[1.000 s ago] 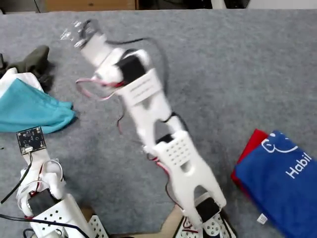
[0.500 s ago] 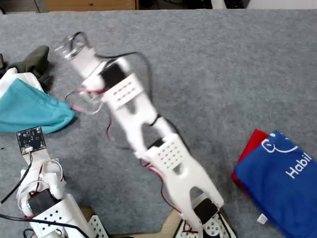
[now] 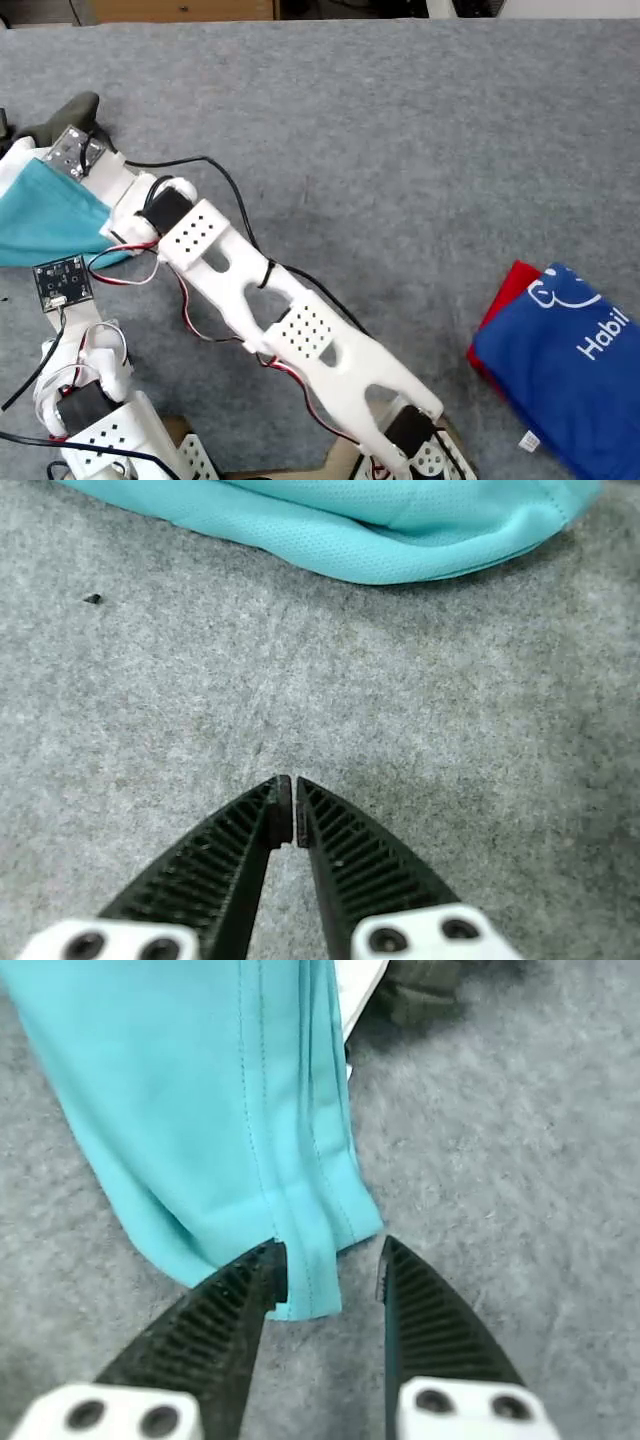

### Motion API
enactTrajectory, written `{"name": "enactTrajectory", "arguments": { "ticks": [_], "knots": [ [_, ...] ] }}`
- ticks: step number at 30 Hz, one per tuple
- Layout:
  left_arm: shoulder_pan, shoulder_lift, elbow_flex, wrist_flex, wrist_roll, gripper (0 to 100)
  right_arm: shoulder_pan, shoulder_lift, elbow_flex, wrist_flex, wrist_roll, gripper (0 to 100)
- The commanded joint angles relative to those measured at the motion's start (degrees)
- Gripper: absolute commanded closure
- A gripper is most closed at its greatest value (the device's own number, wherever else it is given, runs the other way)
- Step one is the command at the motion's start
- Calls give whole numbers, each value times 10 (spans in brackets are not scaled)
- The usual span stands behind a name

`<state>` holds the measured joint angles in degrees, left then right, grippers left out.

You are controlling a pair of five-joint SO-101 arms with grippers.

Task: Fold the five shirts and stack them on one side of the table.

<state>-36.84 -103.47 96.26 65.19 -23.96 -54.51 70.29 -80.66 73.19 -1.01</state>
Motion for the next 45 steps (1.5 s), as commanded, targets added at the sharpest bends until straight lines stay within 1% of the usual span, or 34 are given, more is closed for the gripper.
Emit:
{"name": "enactTrajectory", "arguments": {
  "ticks": [1, 8, 10, 12, 16, 20, 24, 29, 31, 34, 36, 39, 43, 45],
  "knots": [
    [-2, -3, 7, 2, -4, 970, 6, 0, 3, -17, -10, 835],
    [-2, -3, 7, 2, -4, 970, 6, 50, 7, -17, -10, 839],
    [-2, -3, 7, 2, -4, 970, 9, 54, -4, -17, -10, 890],
    [-2, -3, 7, 2, -4, 970, 13, 56, -14, -18, -10, 991],
    [-2, -3, 7, 2, -4, 970, 33, 51, -24, -10, -10, 995],
    [-2, -3, 7, 2, -4, 970, 71, 33, -83, 76, -10, 995],
    [-2, -3, 7, 2, -4, 970, 123, 19, -153, 164, -4, 995],
    [-2, -3, 7, 2, -4, 970, 193, -33, -146, 266, -4, 995],
    [-2, -3, 7, 2, -4, 970, 222, -57, -148, 292, -4, 995],
    [-2, -3, 7, 2, -4, 970, 277, -91, -145, 292, -3, 995],
    [-2, -3, 7, 2, -4, 970, 313, -109, -145, 293, 21, 995],
    [-2, -3, 7, 2, -4, 970, 373, -127, -131, 293, 33, 995],
    [-2, -3, 7, 2, -4, 970, 455, -153, -49, 293, 37, 995],
    [-2, -3, 7, 2, -4, 970, 494, -168, 10, 293, 57, 995]
  ]
}}
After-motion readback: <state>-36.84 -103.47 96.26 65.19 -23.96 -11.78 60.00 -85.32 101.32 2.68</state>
